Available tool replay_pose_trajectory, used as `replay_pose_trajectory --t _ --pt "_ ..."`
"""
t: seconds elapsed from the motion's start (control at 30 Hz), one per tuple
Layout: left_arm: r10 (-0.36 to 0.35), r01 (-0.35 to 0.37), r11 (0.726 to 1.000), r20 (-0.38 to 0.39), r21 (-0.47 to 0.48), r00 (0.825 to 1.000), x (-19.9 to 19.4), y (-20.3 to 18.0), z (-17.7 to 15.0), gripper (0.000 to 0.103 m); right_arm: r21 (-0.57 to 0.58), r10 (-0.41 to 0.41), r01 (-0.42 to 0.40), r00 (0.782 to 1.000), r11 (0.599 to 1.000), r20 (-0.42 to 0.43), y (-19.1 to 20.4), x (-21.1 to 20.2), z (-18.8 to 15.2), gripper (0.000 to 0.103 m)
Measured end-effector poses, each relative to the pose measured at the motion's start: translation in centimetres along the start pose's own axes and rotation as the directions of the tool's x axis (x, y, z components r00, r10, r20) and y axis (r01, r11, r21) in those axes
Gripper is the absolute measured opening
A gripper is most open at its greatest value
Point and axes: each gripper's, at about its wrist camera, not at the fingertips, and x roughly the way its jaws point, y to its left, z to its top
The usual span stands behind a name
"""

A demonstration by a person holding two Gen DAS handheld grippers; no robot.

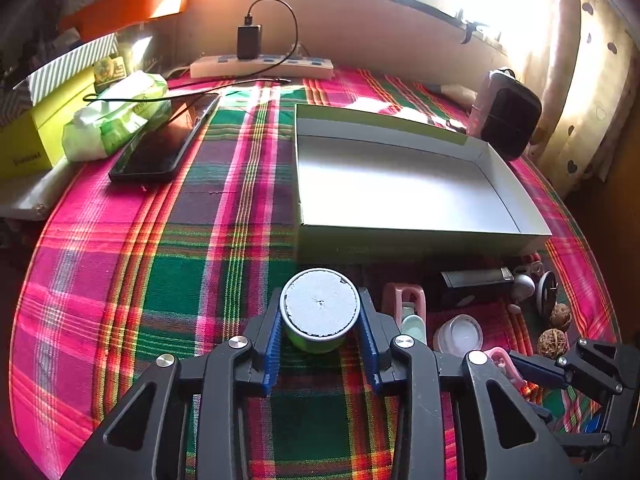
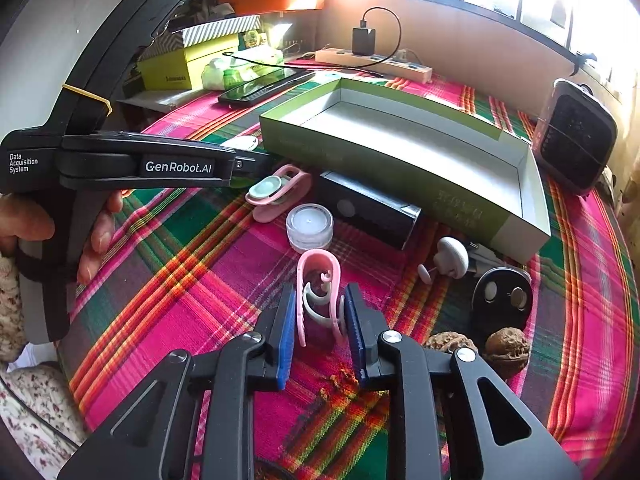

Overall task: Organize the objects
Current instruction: 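Close left tool on green spool while right tool closes on pink clip, then carry green spool with left tool while right tool carries pink clip into box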

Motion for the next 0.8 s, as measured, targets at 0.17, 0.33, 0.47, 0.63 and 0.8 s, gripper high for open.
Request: replay_pose_trajectory --t 0.17,0.33,0.47,0.63,0.8 --pt "0.004 -0.004 1.0 0.01 0.007 1.0 -0.12 -0.02 0.0 0.031 0.01 -0.003 0.003 1.0 1.0 0.003 -0.17 -0.11 0.03 0.025" --pt "0.006 -0.006 1.0 0.018 0.015 1.0 -0.24 -0.19 -0.18 0.031 0.019 -0.009 0.009 1.0 1.0 0.008 -0.15 -0.2 -0.02 0.025" --pt "0.002 -0.002 1.0 0.023 0.022 1.0 -0.38 -0.29 -0.23 0.031 0.024 -0.01 0.009 1.0 1.0 0.012 -0.06 -0.28 -0.09 0.025" --pt "0.005 -0.006 1.0 0.03 0.025 1.0 -0.63 -0.41 -0.28 0.031 0.035 -0.015 0.014 1.0 0.999 0.016 -0.06 -0.4 -0.21 0.025" --pt "0.006 -0.008 0.999 0.037 0.033 0.999 -0.87 -0.66 -0.28 0.031 0.045 -0.013 0.012 1.0 0.999 0.022 0.0 -0.56 -0.13 0.025"
